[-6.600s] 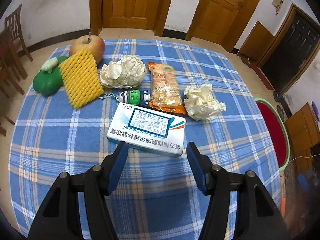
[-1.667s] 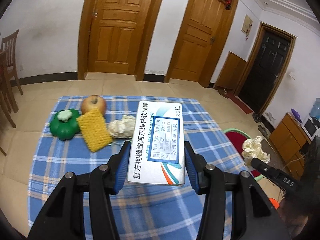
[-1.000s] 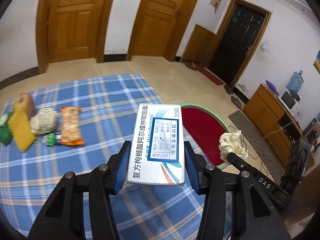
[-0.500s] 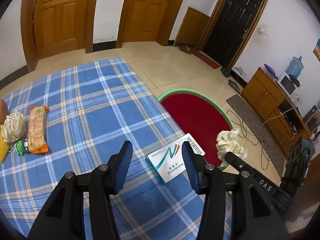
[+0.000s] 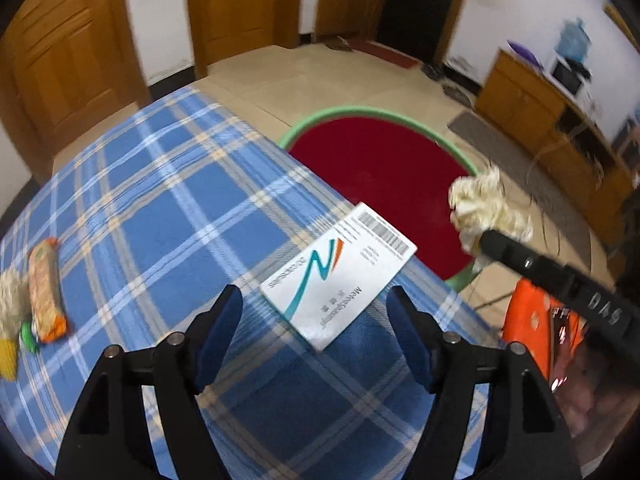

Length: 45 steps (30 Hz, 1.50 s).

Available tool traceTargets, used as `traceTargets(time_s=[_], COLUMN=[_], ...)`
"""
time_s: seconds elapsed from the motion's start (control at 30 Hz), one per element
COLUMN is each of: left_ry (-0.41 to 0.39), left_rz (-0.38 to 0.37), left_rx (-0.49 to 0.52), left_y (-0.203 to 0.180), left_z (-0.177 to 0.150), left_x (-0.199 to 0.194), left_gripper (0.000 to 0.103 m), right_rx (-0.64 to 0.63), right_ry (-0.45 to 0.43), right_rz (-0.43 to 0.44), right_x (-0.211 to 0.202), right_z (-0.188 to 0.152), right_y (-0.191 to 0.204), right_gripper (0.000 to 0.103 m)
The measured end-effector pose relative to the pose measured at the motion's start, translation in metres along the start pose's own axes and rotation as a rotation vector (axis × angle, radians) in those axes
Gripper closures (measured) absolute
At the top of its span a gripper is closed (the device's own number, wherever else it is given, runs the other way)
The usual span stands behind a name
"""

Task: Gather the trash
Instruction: 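Carry the box and paper over the red bucket and open both tools, then move both open tools back over the table toward the remaining items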

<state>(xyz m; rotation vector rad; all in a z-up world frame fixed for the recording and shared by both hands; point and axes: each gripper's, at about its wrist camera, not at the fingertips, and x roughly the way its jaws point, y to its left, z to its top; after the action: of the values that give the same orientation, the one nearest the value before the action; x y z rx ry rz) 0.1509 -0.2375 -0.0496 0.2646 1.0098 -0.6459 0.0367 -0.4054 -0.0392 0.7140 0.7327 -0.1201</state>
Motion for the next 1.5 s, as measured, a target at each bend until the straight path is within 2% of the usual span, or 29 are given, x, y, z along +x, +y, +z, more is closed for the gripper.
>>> traceTargets(time_s=[0.1,0.2,0.23,0.3,0.33,0.6,0.83,1.0,1.23,1.5], left_ry=[0.01,0.011,0.003,-0.009,-0.016,-0.058,-0.09,-0.096,-0.1,-0.143], left_rz=[0.022,0.003,-0.001,-0.005,-0.002,-0.049,-0.06,-0.063,-0.068,-0.028], left_rx=[0.065,0.097,0.102,0.106,0.104,0.008,-0.048,-0.072,-0.135,-0.231], left_y=[-0.006,-0.008,-0.009,-0.01,-0.01,-0.008,-0.014,-0.016,-0.003,0.023], left_z=[0.002,0.006,0.007,0.008,0.009,0.026,0.052,0.061,0.051,0.03], left_x=[0.009,0.015,0.016,0.019,0.019,0.022,0.031,0.035,0.025,-0.006], left_gripper=[0.027,0.027,0.029,0.039,0.039,0.041,0.041,0.038,0.036,0.036], right_rx=[0.006,0.008,0.01,0.011,0.01,0.014,0.023,0.033,0.027,-0.004], right_ry=[0.003,0.006,0.005,0.004,0.004,0.012,0.011,0.015,0.009,0.001], right_rz=[-0.001,-0.003,-0.003,-0.004,-0.005,-0.003,-0.003,0.0,0.014,0.033], right_x=[0.0,0.0,0.0,0.001,0.001,0.008,0.009,0.009,0.004,-0.007], right_z=[0.001,0.001,0.001,0.002,0.002,0.003,0.004,0.005,0.005,0.003], right_y=[-0.001,-0.003,-0.003,-0.004,-0.004,-0.011,-0.017,-0.021,-0.017,0.0], right_gripper=[0.081,0.081,0.081,0.08,0.08,0.08,0.078,0.065,0.061,0.061])
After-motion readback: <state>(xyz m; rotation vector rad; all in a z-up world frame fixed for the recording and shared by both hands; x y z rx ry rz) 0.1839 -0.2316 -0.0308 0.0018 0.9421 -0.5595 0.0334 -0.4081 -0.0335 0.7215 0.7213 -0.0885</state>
